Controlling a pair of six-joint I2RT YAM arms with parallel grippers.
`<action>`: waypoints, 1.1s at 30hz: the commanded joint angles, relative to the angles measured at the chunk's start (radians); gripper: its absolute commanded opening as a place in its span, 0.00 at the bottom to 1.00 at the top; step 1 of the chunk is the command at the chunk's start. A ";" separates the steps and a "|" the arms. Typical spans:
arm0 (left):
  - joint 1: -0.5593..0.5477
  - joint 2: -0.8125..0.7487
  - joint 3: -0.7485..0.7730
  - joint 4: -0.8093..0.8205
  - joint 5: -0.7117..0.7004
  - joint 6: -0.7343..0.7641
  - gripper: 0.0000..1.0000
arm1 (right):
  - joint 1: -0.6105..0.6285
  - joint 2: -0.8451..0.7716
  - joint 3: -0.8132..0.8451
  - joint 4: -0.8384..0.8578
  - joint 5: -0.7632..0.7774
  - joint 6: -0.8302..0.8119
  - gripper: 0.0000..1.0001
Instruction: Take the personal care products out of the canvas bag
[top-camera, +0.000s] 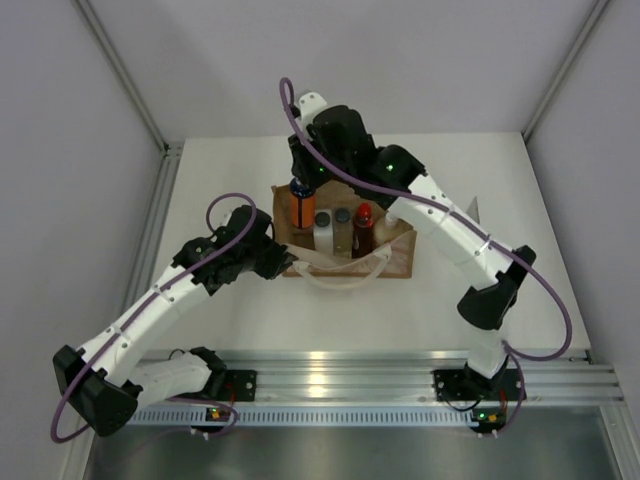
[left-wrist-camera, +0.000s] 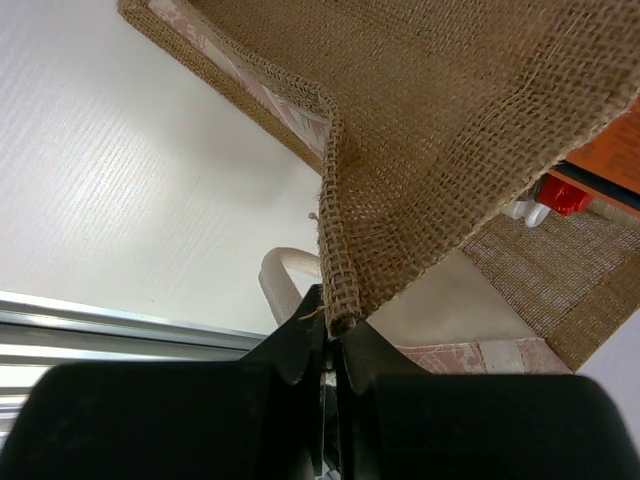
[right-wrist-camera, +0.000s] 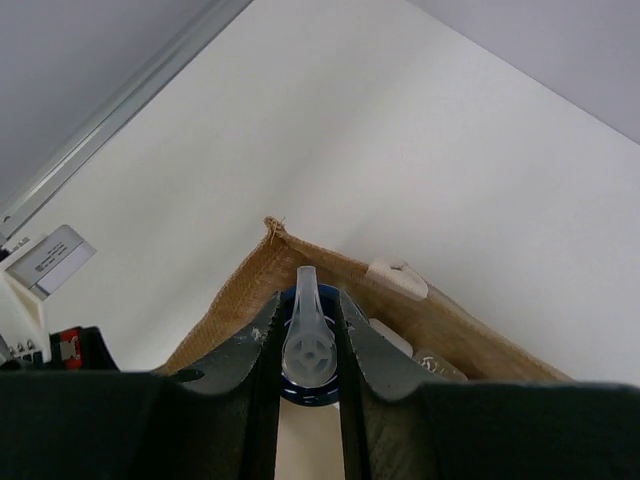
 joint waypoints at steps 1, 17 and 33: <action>0.000 0.006 -0.004 -0.033 -0.008 -0.028 0.00 | -0.002 -0.099 0.091 0.012 0.005 -0.016 0.00; 0.000 0.012 -0.010 -0.033 -0.013 -0.053 0.00 | -0.002 -0.280 0.174 -0.048 0.126 -0.044 0.00; -0.002 0.032 0.001 -0.032 0.021 -0.046 0.00 | -0.208 -0.582 -0.111 -0.126 0.292 0.019 0.00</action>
